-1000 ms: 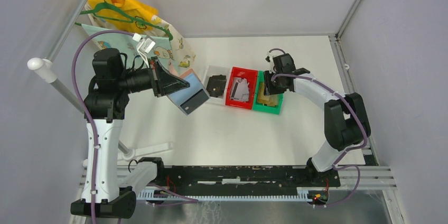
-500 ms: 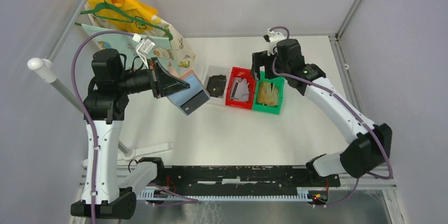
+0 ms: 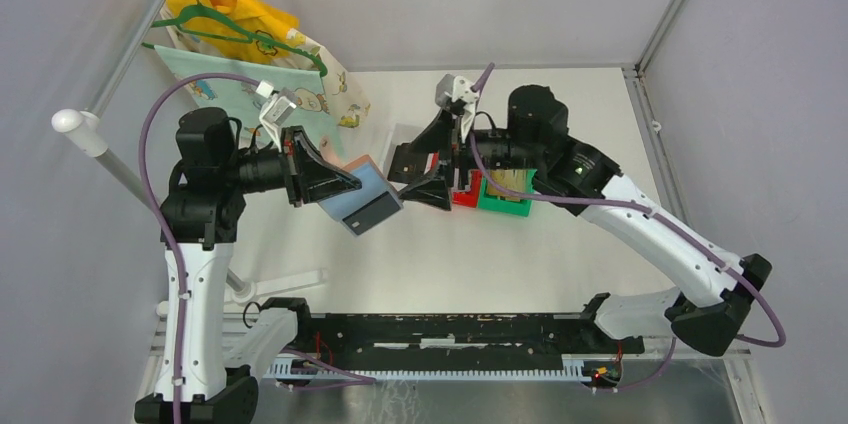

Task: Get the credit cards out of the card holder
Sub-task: Remove the credit card from the card holder.

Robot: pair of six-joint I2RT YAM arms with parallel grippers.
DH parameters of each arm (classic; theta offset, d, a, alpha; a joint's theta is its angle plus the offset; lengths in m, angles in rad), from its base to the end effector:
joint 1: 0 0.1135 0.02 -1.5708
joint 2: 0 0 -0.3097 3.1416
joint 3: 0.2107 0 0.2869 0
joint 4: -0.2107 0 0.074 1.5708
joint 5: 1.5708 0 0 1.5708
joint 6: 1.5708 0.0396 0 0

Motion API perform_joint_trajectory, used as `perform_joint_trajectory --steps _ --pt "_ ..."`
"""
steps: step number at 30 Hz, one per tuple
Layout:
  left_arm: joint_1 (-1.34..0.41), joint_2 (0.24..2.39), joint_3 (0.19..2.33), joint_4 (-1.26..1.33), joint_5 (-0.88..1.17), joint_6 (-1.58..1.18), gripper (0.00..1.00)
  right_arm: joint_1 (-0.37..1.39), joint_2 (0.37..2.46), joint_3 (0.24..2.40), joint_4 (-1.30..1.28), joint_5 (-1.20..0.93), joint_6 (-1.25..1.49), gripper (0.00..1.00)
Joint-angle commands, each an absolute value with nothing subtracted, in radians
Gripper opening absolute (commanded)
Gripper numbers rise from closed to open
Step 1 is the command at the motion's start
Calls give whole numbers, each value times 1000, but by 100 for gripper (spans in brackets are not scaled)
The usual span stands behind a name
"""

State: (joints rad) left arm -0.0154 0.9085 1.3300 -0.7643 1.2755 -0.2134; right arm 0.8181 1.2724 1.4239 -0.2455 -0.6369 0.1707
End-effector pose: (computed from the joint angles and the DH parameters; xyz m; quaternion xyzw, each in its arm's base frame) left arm 0.1410 -0.0401 0.4985 0.2764 0.6874 -0.5363 0.4043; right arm 0.1897 0.2370 0.5012 -0.4232 0.5989 0.5072 0.4528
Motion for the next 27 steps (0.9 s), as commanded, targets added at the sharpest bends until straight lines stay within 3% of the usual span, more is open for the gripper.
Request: perform_joint_trajectory --steps 1,18,23,25,27 --pt "-24 899 1327 -778 1366 -114 2 886 1335 1494 -258 -696 105 98" --pt "-46 900 1337 -907 1417 -12 2 960 1425 1552 -322 -736 41 96" --pt "-50 886 1328 -910 1412 -15 2 960 1471 1617 -302 -795 72 78" --pt "-50 880 1326 -910 1400 -14 2 964 1480 1616 -278 -823 88 67" --pt "-49 881 1325 -910 1381 -11 2 971 1478 1604 -267 -831 92 48"
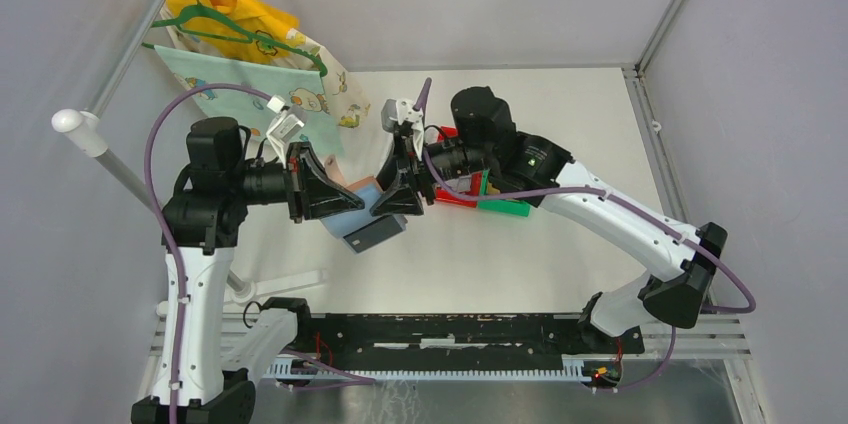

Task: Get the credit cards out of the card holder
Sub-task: Remove the credit card from the card holder.

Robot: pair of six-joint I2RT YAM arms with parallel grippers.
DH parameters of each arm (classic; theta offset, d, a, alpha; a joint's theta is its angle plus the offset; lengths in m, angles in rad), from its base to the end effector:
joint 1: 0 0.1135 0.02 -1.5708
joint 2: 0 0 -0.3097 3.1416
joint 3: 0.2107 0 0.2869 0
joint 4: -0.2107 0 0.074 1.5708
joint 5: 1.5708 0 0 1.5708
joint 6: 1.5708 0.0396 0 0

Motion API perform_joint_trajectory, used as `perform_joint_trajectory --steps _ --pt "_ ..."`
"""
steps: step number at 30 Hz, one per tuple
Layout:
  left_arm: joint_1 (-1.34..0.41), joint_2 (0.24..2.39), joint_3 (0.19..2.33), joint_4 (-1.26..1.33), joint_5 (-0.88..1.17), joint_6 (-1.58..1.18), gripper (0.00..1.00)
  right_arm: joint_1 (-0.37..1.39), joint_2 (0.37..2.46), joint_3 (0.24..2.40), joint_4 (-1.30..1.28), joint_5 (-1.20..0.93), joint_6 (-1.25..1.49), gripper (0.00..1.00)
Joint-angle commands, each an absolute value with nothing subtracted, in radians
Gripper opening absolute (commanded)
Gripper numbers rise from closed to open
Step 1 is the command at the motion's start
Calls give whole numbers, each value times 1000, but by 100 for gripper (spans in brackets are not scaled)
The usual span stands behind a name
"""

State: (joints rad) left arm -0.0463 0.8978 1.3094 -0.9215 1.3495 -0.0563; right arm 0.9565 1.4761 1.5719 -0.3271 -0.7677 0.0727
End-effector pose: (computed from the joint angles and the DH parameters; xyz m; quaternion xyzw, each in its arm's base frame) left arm 0.1303 -0.0447 0.4825 0.3127 0.6751 -0.5584 0.3669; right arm 0.1873 0.3133 0.4849 -0.5210 0.5577 0.5389 0.3566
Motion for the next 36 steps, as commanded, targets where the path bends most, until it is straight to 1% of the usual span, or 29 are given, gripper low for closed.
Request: perform_joint_trajectory --steps 1,2,4,8,9,10,11,13,14,15,16,22,25,29,36 --pt "-50 882 1325 -910 1371 -9 2 974 1474 1594 -261 -830 94 37" --pt "-49 883 1325 -911 1365 -8 2 976 1468 1580 -252 -830 99 30" --pt "-49 889 1329 -911 1356 -6 2 976 1460 1559 -230 -832 113 20" --pt "-50 893 1329 -913 1341 -6 3 977 1460 1529 -168 -862 171 10" --pt "-49 895 1329 -914 1333 -6 9 977 1463 1524 -150 -870 189 6" --pt "-50 899 1328 -916 1323 -6 19 977 1465 1518 -135 -873 210 3" --pt "-51 902 1330 -917 1318 -6 34 977 1466 1510 -117 -867 226 0" --pt "-50 909 1332 -918 1309 -6 55 975 1465 1496 -80 -829 270 0" --pt "-50 911 1334 -919 1301 -7 71 970 1461 1482 -53 -800 304 0" --pt "-50 909 1334 -919 1287 -12 93 963 1456 1468 -21 -786 346 0" --pt "-50 908 1332 -919 1281 -16 99 953 1447 1442 44 -778 393 0" --pt "-50 900 1331 -919 1305 -30 100 866 1361 1203 554 -756 808 0" --pt "-49 891 1323 -907 1316 -44 100 853 1353 1136 730 -737 947 0" --pt "-49 888 1307 -902 1330 -53 98 853 1348 1081 862 -704 1059 0" --pt "-49 894 1301 -901 1343 -65 87 853 1316 1020 948 -642 1114 0"
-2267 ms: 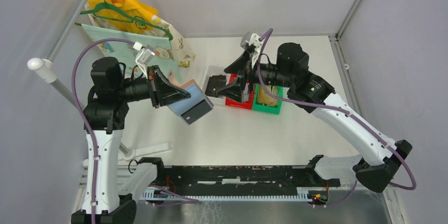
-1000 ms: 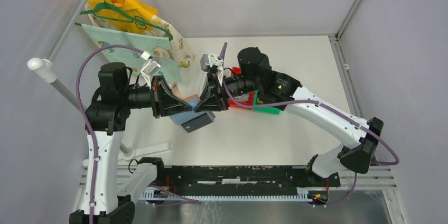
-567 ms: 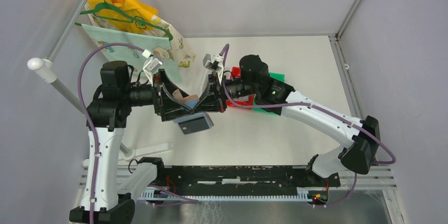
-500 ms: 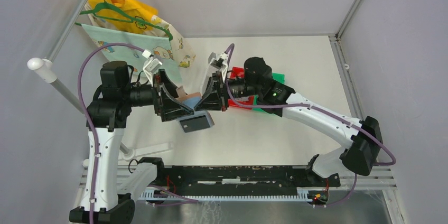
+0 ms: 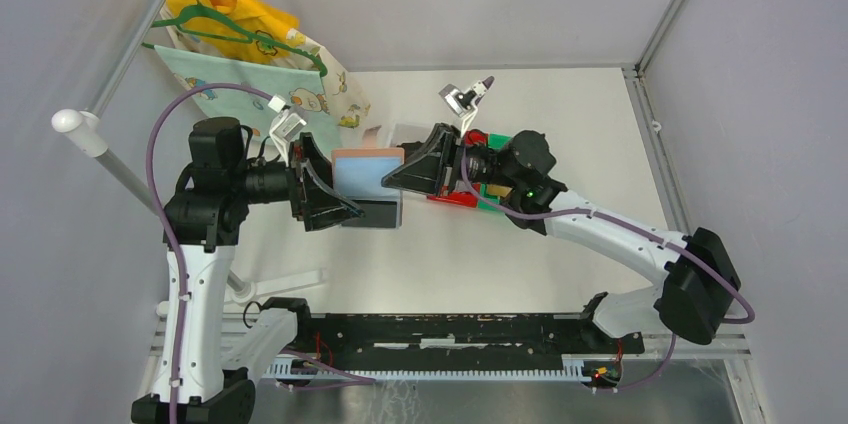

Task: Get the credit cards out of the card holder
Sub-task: Remove the credit card from the card holder.

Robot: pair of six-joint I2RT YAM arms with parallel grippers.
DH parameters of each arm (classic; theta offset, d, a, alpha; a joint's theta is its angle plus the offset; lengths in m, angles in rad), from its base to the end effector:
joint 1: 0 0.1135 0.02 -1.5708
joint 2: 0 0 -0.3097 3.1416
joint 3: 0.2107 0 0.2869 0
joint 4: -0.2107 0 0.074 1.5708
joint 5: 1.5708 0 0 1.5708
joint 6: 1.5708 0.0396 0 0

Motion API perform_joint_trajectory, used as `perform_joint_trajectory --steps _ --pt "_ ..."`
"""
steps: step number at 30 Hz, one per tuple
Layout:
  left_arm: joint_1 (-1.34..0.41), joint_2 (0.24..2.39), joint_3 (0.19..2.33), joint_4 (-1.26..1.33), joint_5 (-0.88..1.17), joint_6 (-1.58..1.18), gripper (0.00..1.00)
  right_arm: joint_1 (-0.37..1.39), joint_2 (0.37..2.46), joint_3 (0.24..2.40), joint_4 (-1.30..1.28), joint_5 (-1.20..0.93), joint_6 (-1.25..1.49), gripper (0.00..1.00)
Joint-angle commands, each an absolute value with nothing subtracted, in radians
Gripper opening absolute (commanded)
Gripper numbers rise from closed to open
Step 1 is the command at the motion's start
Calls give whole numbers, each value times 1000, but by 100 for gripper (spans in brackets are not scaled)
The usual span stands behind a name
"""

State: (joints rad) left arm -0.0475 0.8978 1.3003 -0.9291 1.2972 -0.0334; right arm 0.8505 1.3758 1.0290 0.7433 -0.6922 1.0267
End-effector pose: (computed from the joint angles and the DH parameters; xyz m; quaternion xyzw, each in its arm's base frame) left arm 0.1328 -0.0445 0.4782 0.3061 0.6886 -0.5392 0.3759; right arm 0.2057 0.2727 0.4188 -0.2355 0.5440 0.7429 0.3112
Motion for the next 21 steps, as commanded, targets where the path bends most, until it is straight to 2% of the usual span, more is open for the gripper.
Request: perform_joint_trajectory --steps 1,11,16,21 --pt "-50 894 1300 -902 1345 -66 86 853 1313 1017 951 -633 1119 0" --pt "-49 884 1266 -905 1414 -66 70 866 1336 943 1121 -494 1254 0" --pt "-50 900 1244 -824 1376 -152 37 892 1370 995 1076 -464 1236 0" --pt "-48 909 1269 -802 1326 -157 11 902 1372 998 1014 -474 1193 2"
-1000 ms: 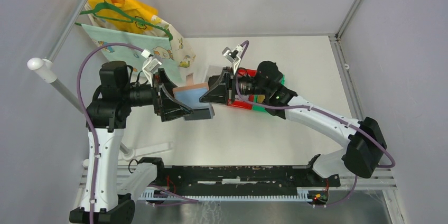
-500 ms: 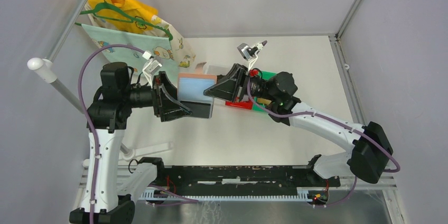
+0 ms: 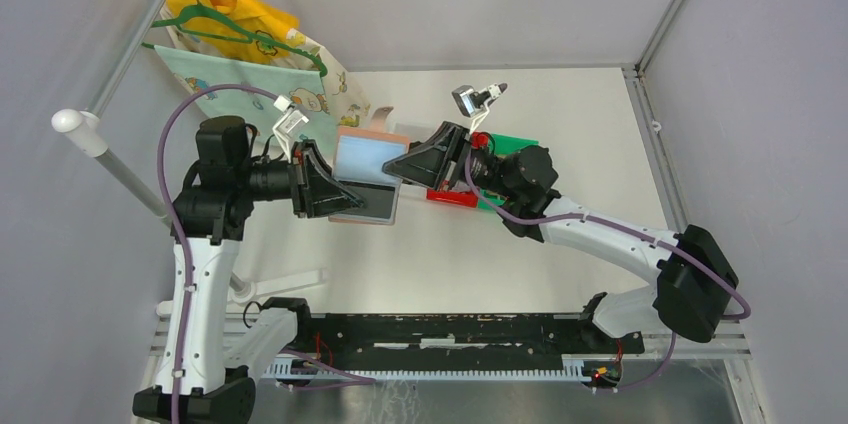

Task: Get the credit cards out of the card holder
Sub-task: Remove the credit card from the card holder.

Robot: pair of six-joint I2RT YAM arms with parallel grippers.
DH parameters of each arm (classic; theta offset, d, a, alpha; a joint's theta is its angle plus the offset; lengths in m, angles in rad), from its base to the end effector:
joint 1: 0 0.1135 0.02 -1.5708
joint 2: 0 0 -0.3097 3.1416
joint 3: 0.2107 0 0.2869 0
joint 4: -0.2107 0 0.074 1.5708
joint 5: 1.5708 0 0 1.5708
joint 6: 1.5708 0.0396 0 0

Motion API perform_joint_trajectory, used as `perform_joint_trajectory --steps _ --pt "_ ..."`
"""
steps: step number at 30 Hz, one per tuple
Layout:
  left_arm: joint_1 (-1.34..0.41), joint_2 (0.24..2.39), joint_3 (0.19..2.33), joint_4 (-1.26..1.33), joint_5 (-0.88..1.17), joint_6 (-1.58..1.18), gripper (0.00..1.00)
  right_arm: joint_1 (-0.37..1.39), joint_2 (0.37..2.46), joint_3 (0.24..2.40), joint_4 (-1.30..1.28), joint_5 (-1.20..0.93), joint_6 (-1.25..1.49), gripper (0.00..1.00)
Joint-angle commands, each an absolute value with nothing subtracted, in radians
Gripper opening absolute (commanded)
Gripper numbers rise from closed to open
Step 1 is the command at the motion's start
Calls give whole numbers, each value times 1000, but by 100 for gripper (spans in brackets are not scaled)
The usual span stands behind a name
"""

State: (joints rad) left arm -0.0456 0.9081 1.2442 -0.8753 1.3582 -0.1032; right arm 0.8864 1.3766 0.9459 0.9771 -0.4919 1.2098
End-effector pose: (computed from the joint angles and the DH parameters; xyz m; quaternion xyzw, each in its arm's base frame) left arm 0.1433 -0.0453 0.4645 0.2902 0.6855 -0.5734 0.3421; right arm 0.1962 0.2700 0.4114 -0.1329 0.5033 0.7921 0.3187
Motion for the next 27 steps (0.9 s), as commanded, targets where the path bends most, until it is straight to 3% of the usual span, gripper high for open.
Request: perform_joint_trajectory --steps 1,2,5,8,12,17,27 --pt "-48 906 1272 -800 1322 -152 7 897 1370 996 988 -488 1172 13" --pt "-49 903 1276 -803 1321 -148 4 891 1367 997 961 -508 1145 29" --pt "-49 895 1276 -811 1315 -133 2 861 1366 1044 822 -604 1016 63" --pt "-50 906 1291 -890 1308 -69 2 837 1389 1137 654 -724 865 79" --pt "-50 934 1308 -988 1306 33 2 833 1427 1327 326 -807 599 81" --pt "-50 960 1326 -1053 1321 84 2 834 1460 1524 -89 -755 249 73" --pt "-49 977 1352 -1088 1344 107 2 862 1452 1643 -333 -641 -28 63"
